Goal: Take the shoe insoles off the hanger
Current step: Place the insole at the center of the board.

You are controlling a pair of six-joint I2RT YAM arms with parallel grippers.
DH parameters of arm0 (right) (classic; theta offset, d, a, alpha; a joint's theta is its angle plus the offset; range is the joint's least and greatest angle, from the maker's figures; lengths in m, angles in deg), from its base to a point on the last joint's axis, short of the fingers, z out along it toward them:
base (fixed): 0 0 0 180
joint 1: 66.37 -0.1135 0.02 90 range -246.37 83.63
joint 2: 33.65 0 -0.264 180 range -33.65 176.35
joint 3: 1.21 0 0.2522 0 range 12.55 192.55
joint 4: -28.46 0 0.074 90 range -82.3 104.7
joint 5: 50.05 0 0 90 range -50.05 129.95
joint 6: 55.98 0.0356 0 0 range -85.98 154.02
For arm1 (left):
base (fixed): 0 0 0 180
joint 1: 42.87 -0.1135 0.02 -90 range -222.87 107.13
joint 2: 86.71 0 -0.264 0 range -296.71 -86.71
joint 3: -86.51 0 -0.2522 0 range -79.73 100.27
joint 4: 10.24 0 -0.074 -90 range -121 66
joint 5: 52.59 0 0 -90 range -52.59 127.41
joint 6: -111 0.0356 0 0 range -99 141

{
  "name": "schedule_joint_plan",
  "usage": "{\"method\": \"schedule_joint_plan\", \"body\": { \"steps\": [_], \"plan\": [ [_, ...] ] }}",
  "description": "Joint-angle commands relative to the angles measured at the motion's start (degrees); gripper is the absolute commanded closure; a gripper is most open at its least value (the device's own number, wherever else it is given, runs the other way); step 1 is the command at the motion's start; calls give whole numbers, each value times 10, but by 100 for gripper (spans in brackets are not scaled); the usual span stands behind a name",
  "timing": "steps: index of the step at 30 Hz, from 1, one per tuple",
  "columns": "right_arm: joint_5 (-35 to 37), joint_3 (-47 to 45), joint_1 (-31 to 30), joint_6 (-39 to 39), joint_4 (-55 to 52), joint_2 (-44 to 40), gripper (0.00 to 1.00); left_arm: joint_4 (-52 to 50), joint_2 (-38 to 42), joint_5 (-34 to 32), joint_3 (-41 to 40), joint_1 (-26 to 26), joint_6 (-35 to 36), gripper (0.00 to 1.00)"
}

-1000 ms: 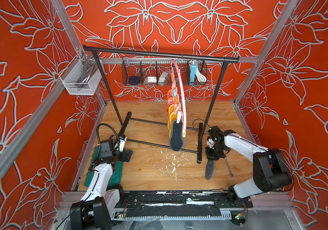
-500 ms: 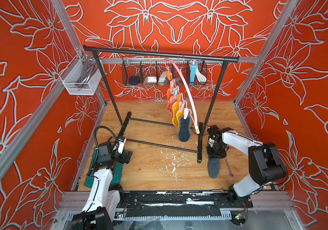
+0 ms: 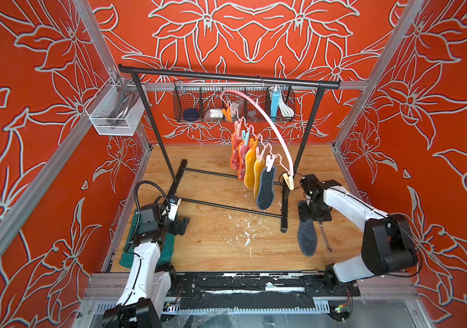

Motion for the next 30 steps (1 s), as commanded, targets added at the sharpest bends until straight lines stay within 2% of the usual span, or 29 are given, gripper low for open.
{"method": "schedule_joint_plan", "body": {
  "steps": [1,4,7,11,14,18,23,27,30],
  "plan": [
    [12,12,3,6,-8,-40,24,-15,8,13,-7,-3,9,2],
    [-21,3,2,2,6,-87,24,-19,11,16,-9,-3,13,2],
    [-94,-21,2,3,27,-124,28,-20,15,20,-9,-3,14,2],
    [-224,-81,2,32,84,-131,39,-24,25,24,-13,-3,17,2],
    [-279,-130,-4,68,153,-118,47,-25,33,27,-15,-3,18,2],
    [-310,-136,-16,90,214,-80,47,-26,34,29,-16,-3,20,2],
    [-304,-108,-17,93,213,-38,46,-27,27,31,-15,-3,23,2],
    [-269,-128,-17,84,196,-46,45,-25,20,32,-16,-3,27,2],
    [-284,-152,-21,86,199,-58,46,-24,16,33,-16,-3,28,2]
  ]
}}
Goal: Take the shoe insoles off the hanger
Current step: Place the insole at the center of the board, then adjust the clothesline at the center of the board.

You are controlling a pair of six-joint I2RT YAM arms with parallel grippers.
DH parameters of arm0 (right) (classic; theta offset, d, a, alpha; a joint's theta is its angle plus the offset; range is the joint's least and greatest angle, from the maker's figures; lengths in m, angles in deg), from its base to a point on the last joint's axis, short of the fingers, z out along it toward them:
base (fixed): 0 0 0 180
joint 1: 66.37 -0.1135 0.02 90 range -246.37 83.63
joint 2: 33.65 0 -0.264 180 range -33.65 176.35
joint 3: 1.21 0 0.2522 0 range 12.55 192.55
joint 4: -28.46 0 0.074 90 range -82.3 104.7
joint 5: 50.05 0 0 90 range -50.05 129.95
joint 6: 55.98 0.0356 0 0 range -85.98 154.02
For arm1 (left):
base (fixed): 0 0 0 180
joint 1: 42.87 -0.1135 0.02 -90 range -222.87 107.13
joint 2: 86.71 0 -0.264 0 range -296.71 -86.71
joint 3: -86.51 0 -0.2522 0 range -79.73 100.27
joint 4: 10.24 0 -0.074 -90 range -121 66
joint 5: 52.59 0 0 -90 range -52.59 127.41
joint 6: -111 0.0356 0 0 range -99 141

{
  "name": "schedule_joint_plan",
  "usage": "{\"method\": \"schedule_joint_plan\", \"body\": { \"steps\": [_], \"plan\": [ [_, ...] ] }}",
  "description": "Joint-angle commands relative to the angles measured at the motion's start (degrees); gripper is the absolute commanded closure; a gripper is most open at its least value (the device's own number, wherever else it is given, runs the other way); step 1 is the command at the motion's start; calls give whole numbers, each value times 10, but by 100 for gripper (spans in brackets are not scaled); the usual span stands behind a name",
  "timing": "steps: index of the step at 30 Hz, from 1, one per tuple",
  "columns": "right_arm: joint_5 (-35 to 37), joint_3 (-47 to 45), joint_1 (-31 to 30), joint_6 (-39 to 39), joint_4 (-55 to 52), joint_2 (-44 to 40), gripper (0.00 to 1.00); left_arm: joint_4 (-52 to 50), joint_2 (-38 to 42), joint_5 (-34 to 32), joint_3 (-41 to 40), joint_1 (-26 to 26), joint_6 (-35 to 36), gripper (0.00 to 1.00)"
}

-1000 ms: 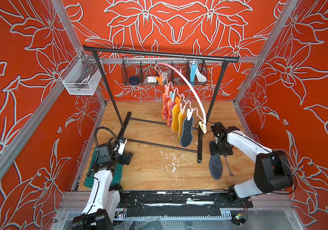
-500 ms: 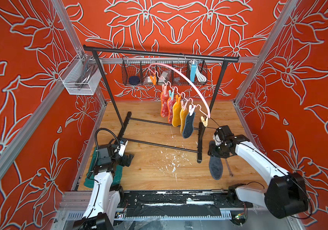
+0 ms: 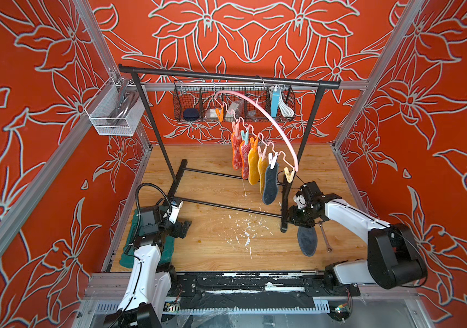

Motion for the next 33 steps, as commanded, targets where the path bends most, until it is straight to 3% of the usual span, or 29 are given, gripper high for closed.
{"method": "schedule_joint_plan", "body": {
  "steps": [1,8,16,23,33],
  "plan": [
    [-3,-23,-7,8,-7,-17,46,-2,-3,11,-6,-3,10,2],
    [-22,-55,-35,56,50,-49,45,-7,-27,21,1,-3,21,2],
    [23,-48,-59,63,91,9,46,-13,-55,28,10,-3,30,2],
    [84,-59,-67,54,105,18,61,-15,-45,32,5,-3,35,2],
    [181,-56,-65,46,174,27,74,-25,22,52,-24,-3,51,2]
  ]
}}
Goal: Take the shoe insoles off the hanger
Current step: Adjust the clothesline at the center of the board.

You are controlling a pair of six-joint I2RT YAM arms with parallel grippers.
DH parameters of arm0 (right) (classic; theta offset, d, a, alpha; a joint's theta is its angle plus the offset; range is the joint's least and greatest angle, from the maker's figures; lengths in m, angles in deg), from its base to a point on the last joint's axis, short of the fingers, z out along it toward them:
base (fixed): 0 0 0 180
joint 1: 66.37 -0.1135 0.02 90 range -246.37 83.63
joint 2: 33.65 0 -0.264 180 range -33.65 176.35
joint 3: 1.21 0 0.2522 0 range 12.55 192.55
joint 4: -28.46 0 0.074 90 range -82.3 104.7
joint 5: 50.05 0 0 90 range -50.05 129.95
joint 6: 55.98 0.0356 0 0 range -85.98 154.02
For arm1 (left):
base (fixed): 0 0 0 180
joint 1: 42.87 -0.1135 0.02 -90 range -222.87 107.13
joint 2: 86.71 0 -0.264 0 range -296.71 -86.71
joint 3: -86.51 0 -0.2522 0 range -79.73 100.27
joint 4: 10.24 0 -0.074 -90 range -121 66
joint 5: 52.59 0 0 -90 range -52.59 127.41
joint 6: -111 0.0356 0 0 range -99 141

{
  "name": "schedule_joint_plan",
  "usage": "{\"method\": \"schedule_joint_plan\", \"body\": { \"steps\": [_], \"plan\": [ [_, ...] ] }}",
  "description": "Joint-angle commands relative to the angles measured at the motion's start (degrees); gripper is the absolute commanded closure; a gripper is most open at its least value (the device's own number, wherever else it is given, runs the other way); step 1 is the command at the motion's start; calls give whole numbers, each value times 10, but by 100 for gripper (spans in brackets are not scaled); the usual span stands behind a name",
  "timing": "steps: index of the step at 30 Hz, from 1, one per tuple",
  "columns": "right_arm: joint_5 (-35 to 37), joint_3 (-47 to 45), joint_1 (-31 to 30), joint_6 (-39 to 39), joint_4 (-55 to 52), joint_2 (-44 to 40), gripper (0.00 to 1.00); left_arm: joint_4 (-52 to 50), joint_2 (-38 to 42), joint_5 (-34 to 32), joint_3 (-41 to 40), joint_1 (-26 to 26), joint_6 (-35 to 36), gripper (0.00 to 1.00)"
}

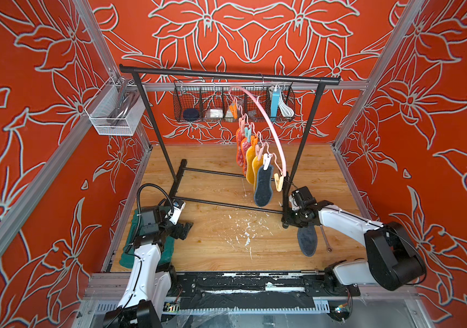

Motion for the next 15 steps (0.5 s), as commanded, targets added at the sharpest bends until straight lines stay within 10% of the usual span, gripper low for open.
{"method": "schedule_joint_plan", "body": {
  "steps": [1,15],
  "plan": [
    [76,-7,3,-20,38,26,74,-24,26,21,-16,-3,13,2],
    [92,68,14,-36,106,140,72,-32,81,25,-33,-3,14,2]
  ]
}}
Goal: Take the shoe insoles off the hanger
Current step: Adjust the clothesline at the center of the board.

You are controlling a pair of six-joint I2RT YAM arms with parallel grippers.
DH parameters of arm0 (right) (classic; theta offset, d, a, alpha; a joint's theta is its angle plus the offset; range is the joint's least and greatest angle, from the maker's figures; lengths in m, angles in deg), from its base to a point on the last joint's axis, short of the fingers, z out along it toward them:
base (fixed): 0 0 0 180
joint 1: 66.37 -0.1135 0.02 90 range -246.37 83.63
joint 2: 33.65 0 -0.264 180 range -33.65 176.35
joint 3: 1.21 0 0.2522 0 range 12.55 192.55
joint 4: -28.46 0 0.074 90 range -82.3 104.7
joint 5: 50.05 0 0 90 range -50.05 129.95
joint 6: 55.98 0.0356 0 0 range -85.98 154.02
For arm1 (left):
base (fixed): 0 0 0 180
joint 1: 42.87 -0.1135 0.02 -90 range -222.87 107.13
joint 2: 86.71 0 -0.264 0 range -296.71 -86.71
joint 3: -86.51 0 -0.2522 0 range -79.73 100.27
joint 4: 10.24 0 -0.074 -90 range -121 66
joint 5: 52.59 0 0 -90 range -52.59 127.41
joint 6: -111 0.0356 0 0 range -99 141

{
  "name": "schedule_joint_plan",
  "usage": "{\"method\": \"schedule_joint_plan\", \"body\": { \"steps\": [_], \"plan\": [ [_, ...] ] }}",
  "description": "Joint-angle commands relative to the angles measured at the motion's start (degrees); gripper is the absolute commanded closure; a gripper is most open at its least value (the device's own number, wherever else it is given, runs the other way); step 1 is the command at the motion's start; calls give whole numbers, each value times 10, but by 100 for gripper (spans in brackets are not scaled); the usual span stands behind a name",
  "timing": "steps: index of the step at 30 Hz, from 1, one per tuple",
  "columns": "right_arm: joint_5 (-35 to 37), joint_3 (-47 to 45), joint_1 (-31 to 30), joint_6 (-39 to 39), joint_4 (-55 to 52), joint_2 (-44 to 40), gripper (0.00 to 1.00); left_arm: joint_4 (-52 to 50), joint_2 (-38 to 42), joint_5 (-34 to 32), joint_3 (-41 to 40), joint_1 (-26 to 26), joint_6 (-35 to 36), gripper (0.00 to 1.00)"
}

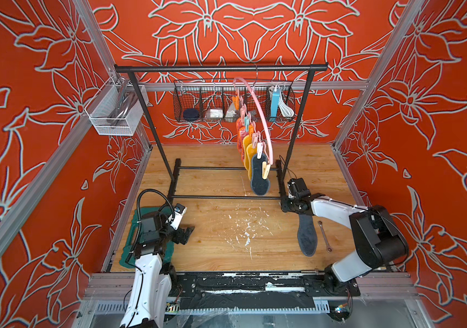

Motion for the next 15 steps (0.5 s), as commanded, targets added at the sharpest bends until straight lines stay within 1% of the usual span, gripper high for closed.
{"method": "schedule_joint_plan", "body": {
  "steps": [1,4,6,9,12,15],
  "plan": [
    [11,6,6,9,-12,38,71,-7,10,13,-6,-3,7,2],
    [3,19,6,19,-20,43,67,-10,15,16,-7,-3,8,2],
    [-6,19,6,23,-21,37,63,-13,17,19,-7,-3,11,2],
    [-15,23,6,18,-34,24,58,-13,20,20,-10,-3,15,2],
    [-18,19,6,17,-47,-2,50,-14,26,20,-14,-3,16,2],
    [-25,5,6,22,-57,-40,46,-16,35,22,-16,-3,17,2]
  ]
}}
